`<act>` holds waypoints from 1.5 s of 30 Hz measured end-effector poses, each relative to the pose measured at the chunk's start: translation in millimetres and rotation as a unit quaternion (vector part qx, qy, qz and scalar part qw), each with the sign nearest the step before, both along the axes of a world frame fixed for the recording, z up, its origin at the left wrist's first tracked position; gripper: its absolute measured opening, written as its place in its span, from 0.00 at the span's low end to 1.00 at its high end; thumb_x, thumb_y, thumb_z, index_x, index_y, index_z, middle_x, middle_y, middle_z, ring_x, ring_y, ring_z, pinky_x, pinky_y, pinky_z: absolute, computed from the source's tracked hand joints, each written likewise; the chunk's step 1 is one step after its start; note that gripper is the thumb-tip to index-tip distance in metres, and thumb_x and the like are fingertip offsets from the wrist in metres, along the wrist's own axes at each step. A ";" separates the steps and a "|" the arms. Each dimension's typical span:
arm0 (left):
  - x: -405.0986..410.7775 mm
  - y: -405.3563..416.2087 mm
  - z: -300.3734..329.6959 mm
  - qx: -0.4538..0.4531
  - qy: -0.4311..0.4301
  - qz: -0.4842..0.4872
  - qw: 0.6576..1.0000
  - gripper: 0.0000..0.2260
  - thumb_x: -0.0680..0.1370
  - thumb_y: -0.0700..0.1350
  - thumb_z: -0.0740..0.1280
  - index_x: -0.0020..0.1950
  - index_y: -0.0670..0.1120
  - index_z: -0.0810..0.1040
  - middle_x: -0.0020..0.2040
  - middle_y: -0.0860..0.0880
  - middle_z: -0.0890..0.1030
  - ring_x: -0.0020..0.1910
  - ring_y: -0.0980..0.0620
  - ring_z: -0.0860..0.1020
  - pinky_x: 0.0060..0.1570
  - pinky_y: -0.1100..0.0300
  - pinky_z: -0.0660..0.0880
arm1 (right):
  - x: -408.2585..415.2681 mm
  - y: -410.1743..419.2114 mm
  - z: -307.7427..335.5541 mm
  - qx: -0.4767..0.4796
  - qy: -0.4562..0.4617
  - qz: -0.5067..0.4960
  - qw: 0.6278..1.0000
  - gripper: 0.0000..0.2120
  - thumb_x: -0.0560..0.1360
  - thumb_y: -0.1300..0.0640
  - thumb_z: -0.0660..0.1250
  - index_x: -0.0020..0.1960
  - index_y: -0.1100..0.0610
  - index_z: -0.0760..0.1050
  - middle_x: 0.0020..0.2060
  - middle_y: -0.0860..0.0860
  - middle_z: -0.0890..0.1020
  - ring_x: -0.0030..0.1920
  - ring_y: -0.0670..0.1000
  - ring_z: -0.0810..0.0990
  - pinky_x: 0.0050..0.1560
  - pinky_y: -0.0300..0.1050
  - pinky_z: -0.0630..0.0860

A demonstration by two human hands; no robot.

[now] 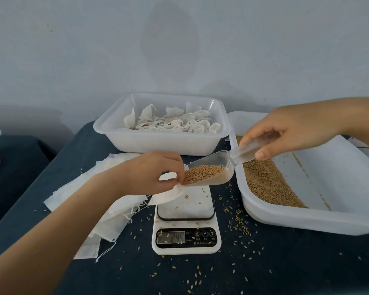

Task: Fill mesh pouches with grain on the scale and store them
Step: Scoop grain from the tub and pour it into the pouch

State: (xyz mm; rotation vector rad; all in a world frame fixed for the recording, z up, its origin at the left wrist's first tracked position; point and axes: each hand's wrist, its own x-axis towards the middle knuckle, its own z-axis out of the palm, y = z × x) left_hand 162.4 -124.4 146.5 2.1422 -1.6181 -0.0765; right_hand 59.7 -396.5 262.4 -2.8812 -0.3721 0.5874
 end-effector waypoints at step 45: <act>-4.3 -8.2 4.0 -0.004 -0.021 0.007 1.000 0.04 0.75 0.38 0.67 0.44 0.46 0.80 0.46 0.53 0.78 0.41 0.61 0.73 0.43 0.72 0.68 | 12.9 69.0 51.7 -0.171 -0.079 -0.060 0.980 0.12 0.67 0.47 0.74 0.49 0.39 0.79 0.41 0.49 0.84 0.27 0.35 0.74 0.29 0.25 0.68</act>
